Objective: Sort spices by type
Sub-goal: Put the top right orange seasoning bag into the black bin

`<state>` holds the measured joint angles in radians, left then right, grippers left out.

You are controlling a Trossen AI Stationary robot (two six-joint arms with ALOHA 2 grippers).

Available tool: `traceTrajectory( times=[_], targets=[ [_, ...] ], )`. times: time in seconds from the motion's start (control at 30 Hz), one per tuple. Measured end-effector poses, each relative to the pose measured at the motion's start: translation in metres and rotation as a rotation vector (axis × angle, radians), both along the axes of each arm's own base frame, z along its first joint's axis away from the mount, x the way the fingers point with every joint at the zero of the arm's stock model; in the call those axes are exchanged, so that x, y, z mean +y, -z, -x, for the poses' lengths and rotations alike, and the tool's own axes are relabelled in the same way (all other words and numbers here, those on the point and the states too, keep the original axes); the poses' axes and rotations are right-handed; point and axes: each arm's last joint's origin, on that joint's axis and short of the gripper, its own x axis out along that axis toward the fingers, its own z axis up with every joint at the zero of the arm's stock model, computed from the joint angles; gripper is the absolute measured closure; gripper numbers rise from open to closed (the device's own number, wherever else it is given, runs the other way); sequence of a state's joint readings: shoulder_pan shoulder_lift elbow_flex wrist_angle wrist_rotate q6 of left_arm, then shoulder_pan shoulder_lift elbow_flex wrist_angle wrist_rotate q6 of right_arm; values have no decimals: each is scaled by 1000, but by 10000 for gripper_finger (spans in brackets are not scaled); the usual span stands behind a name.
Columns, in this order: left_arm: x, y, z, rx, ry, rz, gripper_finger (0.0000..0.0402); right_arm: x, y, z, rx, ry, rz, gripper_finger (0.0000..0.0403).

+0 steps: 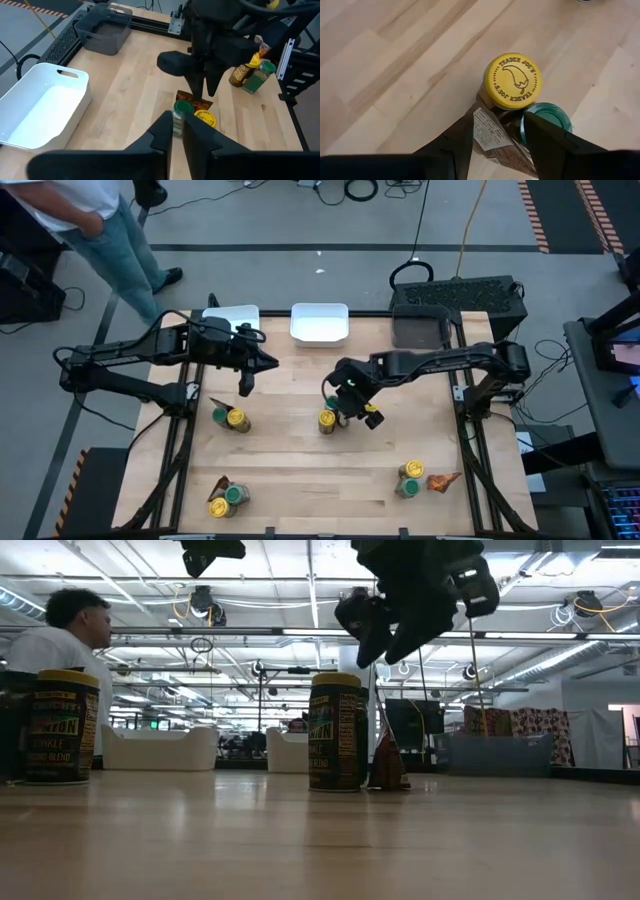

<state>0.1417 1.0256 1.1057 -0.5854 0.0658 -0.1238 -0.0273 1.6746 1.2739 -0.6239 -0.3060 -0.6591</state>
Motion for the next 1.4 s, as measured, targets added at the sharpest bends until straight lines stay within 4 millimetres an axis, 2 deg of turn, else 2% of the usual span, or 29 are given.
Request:
traceTrajectory(
  times=[0.3,0.57,0.77,1.13,1.27,1.4],
  targets=[
    [0,0,0,1,-3,-2,319,-1,5,0,15,-27,85,245],
    [0,0,0,1,-3,-2,317,-1,12,5,80,-106,134,245],
    [0,0,0,1,-3,-2,317,-1,15,4,95,-103,150,245],
    [0,0,0,1,-3,-2,317,1,39,-5,155,-111,155,246],
    [0,0,0,1,-3,-2,317,1,39,-6,154,-87,145,258],
    [0,0,0,1,-3,-2,317,1,40,-7,161,-64,130,286]
  ],
)
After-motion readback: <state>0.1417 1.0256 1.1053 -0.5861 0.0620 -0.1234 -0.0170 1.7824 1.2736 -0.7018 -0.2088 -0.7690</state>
